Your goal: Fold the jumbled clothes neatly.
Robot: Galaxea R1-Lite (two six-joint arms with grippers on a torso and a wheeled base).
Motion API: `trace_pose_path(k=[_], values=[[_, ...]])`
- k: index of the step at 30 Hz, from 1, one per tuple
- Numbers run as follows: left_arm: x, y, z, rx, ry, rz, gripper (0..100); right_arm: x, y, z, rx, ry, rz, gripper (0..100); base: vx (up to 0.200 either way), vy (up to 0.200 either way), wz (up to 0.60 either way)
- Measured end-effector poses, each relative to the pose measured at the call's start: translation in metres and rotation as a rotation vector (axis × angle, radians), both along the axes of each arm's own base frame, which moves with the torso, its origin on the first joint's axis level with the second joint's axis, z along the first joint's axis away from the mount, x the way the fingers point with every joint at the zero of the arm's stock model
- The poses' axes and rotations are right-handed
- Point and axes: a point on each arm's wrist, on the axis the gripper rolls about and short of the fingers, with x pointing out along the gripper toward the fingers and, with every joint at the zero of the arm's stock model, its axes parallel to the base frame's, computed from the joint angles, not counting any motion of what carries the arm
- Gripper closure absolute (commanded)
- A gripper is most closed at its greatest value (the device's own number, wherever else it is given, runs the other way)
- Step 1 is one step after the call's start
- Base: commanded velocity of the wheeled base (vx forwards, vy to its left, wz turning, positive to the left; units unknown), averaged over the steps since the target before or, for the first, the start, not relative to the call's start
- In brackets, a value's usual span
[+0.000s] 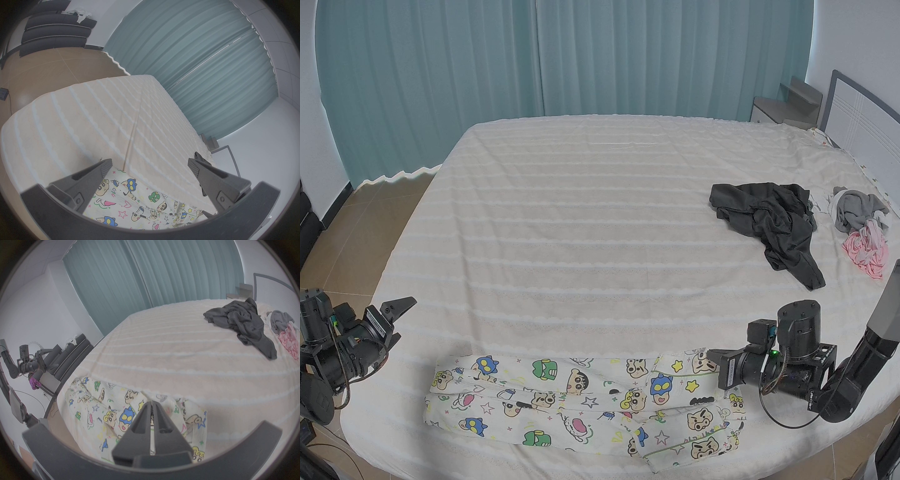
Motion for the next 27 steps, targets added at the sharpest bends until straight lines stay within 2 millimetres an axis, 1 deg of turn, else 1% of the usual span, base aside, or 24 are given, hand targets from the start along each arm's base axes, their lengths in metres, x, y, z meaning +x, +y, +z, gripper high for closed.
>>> trace_pose_path(k=[5, 9, 13, 19, 20, 27], values=[[0.000, -0.001, -0.001, -0.001, 0.004, -0.003, 0, 0.010, 0.006, 0.007, 0.015, -0.035, 0.000, 100, 0.000, 0.000, 0.00], [0.000, -0.001, -0.001, -0.003, 0.006, -0.006, 0, 0.023, 0.009, 0.006, 0.012, -0.039, -0.013, 100, 0.000, 0.000, 0.00], [0.000, -0.002, -0.002, -0.003, 0.009, -0.009, 0, 0.035, 0.011, -0.005, -0.049, -0.021, -0.039, 100, 0.000, 0.000, 0.00], [0.001, -0.002, -0.004, -0.005, 0.019, -0.011, 0, 0.043, 0.010, -0.021, -0.108, 0.016, -0.058, 100, 0.000, 0.000, 0.00], [0.001, -0.002, -0.005, -0.005, 0.021, -0.011, 0, 0.044, 0.010, -0.024, -0.112, 0.021, -0.060, 0, 0.000, 0.000, 0.00], [0.003, -0.002, -0.007, -0.007, 0.031, -0.013, 0, 0.052, 0.013, -0.032, -0.129, 0.021, -0.089, 0, 0.000, 0.000, 0.00]])
